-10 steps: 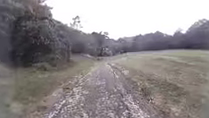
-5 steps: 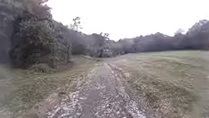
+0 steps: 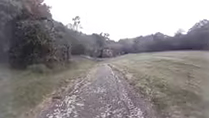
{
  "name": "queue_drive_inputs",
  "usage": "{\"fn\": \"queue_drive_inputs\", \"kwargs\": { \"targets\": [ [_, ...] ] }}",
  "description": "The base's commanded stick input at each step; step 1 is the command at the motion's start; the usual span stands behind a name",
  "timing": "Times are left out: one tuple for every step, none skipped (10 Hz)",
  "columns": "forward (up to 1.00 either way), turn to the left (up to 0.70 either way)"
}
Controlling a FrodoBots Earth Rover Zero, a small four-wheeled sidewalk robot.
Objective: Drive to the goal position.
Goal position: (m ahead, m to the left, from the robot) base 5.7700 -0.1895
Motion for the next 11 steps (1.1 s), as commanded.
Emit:
{"fn": "queue_drive_inputs", "kwargs": {
  "targets": [
    [0.45, 0.00],
    [0.45, 0.00],
    [0.45, 0.04],
    [0.45, 0.07],
    [0.45, 0.27],
    [0.45, 0.27],
    [0.45, 0.25],
    [0.45, 0.20],
    [0.45, 0.10],
    [0.45, 0.10],
    [0.45, 0.10]
  ]
}}
